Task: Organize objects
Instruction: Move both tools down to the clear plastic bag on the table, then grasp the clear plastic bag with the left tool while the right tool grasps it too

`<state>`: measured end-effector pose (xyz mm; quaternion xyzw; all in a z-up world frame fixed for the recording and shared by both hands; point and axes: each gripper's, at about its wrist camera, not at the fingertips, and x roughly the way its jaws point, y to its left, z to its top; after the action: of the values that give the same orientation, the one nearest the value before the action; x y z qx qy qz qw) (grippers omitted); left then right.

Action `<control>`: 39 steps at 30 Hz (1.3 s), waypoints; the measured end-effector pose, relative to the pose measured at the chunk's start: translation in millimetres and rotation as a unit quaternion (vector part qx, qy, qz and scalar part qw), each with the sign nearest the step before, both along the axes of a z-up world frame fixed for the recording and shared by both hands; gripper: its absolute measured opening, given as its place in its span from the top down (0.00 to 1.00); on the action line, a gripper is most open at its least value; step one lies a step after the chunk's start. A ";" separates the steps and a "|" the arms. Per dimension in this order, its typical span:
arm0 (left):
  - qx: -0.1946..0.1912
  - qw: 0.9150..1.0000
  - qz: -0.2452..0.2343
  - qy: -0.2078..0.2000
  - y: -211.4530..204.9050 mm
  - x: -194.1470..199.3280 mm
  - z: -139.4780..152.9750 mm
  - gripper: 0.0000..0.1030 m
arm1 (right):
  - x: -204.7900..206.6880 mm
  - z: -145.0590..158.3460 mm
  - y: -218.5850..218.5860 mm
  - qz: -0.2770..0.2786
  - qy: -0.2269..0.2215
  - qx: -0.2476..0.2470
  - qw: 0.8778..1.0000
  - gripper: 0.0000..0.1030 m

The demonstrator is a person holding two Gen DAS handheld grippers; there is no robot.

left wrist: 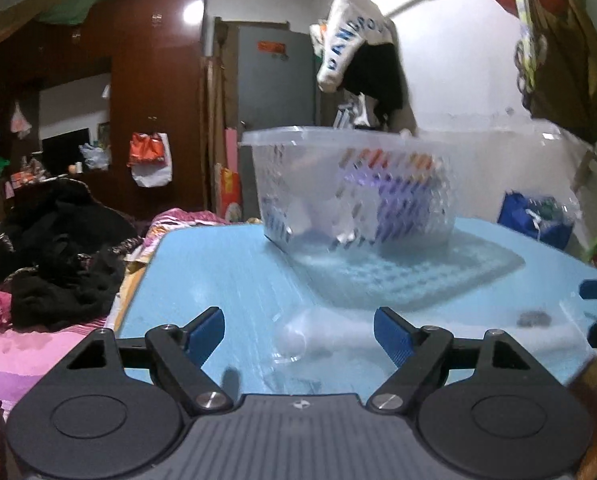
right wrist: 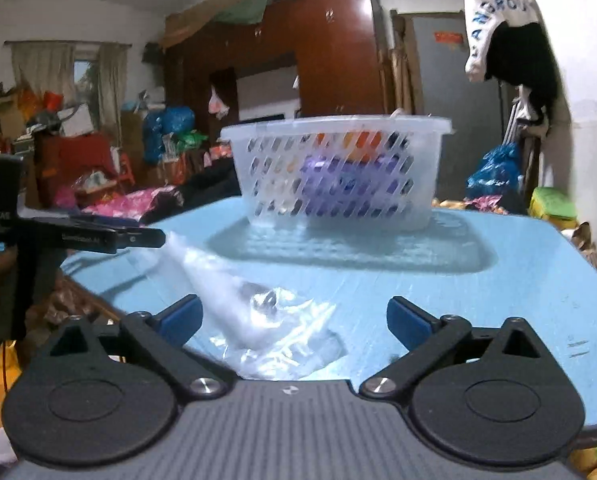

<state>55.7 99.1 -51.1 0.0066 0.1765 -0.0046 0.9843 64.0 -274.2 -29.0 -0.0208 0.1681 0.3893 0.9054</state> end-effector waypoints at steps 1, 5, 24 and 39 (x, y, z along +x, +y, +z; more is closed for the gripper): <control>-0.001 1.000 -0.003 0.002 0.9 0.4 -2.3 0.18 | 1.1 -3.2 1.7 0.002 0.004 -0.002 1.000 0.11; -0.008 1.000 -0.025 0.017 1.9 4.6 -10.9 0.18 | -11.1 -12.4 4.8 0.004 -0.027 -0.020 0.999 0.28; 0.000 1.000 -0.031 -0.006 -12.8 0.3 -14.2 0.82 | -13.3 -13.4 -1.9 0.027 -0.070 -0.020 0.997 0.77; 0.005 0.998 -0.039 -0.043 -25.6 -11.3 7.7 0.83 | -2.1 2.4 -17.2 0.033 -0.080 -0.001 0.996 0.78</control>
<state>44.4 73.5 -43.4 0.0190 0.1335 -0.0414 0.9900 61.9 -291.4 -26.6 -0.0585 0.0944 0.4154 0.9028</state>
